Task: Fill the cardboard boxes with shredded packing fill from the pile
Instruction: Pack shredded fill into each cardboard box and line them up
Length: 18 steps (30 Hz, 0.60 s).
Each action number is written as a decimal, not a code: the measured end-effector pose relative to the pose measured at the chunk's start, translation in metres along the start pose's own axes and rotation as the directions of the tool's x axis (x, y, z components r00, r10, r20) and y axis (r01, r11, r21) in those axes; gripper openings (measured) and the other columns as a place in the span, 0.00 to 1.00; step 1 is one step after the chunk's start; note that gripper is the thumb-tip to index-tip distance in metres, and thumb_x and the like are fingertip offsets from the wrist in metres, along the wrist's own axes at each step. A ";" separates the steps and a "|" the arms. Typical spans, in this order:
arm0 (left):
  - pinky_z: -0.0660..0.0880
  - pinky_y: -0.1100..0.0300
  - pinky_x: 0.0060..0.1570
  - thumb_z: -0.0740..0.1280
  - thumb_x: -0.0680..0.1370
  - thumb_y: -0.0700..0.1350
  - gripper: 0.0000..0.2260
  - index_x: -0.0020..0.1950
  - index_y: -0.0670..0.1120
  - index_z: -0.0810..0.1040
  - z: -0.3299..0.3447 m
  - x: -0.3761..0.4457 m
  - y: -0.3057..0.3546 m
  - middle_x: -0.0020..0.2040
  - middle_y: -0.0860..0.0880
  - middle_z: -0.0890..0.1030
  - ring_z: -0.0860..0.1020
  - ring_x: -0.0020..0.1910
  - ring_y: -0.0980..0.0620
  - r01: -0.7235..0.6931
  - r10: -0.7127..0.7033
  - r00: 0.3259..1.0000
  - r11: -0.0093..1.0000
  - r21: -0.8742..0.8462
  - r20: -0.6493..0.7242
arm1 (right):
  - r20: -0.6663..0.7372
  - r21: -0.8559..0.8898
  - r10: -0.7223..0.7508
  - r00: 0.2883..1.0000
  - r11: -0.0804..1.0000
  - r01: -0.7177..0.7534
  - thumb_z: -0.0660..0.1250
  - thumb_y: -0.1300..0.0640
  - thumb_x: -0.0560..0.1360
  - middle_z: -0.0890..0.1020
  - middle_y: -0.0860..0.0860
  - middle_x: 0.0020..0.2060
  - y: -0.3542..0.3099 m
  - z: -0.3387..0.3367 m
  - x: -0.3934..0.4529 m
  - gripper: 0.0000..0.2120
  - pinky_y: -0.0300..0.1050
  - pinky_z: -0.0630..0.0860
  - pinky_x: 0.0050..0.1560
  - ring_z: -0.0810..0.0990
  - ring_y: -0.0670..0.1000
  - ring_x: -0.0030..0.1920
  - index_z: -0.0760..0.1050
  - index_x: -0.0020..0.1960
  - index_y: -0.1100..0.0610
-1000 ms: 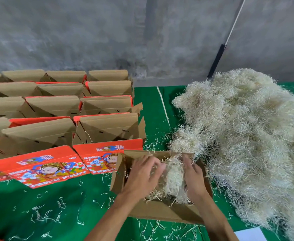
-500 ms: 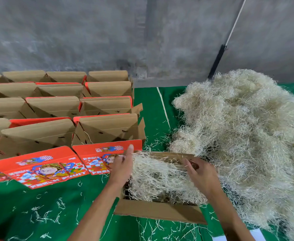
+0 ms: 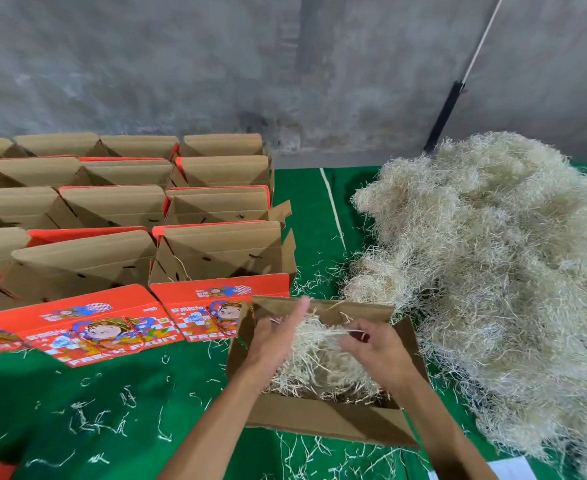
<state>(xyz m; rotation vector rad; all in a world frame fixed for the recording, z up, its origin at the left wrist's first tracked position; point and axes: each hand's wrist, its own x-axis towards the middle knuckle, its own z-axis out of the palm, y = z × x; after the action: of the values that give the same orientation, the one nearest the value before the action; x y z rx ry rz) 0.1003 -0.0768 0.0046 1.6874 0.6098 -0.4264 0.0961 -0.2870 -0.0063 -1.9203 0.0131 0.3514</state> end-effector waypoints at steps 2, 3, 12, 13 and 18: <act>0.67 0.44 0.68 0.62 0.54 0.85 0.63 0.79 0.48 0.56 -0.011 0.004 0.002 0.71 0.44 0.71 0.72 0.68 0.45 0.009 -0.019 0.992 0.996 -0.086 -0.122 | -0.141 -0.045 0.015 0.990 0.999 -0.021 0.72 0.48 0.74 0.79 0.48 0.29 0.009 -0.013 0.001 0.04 0.40 0.66 0.23 0.67 0.46 0.22 0.79 0.48 0.45; 0.72 0.45 0.64 0.61 0.56 0.85 0.61 0.78 0.47 0.58 -0.020 0.005 0.002 0.62 0.45 0.76 0.75 0.63 0.44 0.008 -0.028 0.984 0.994 -0.111 -0.175 | -0.207 -0.129 -0.013 0.978 0.992 -0.014 0.71 0.50 0.75 0.80 0.48 0.30 0.013 -0.021 0.001 0.03 0.39 0.67 0.22 0.68 0.44 0.21 0.78 0.47 0.45; 0.80 0.61 0.45 0.56 0.81 0.63 0.15 0.56 0.63 0.80 -0.027 0.006 -0.010 0.54 0.61 0.83 0.82 0.51 0.60 -0.343 0.170 0.889 0.862 0.373 0.424 | 0.077 -0.670 -0.132 0.988 0.728 0.149 0.64 0.48 0.81 0.84 0.48 0.38 -0.001 -0.025 -0.002 0.08 0.36 0.77 0.29 0.77 0.41 0.24 0.79 0.50 0.49; 0.78 0.62 0.42 0.60 0.83 0.53 0.09 0.59 0.63 0.78 -0.025 0.012 -0.012 0.56 0.62 0.81 0.82 0.49 0.60 -0.401 0.208 0.877 0.814 0.420 0.433 | 0.065 -0.706 -0.151 0.986 0.691 0.153 0.63 0.49 0.81 0.85 0.48 0.40 -0.006 -0.022 0.001 0.07 0.36 0.78 0.30 0.78 0.41 0.26 0.79 0.50 0.50; 0.71 0.60 0.41 0.66 0.76 0.37 0.08 0.48 0.51 0.74 -0.004 0.035 -0.027 0.49 0.53 0.75 0.74 0.43 0.57 -0.474 0.123 0.878 0.369 0.800 0.463 | 0.353 -0.477 0.008 0.935 0.862 0.173 0.66 0.58 0.80 0.82 0.42 0.37 -0.007 0.004 0.018 0.06 0.32 0.69 0.27 0.73 0.39 0.23 0.82 0.50 0.53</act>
<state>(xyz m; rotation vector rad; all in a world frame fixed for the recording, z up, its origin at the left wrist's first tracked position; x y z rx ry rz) 0.1115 -0.0640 -0.0362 2.6275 -0.3338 -0.8432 0.1136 -0.2776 -0.0057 -2.3375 -0.4357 0.6828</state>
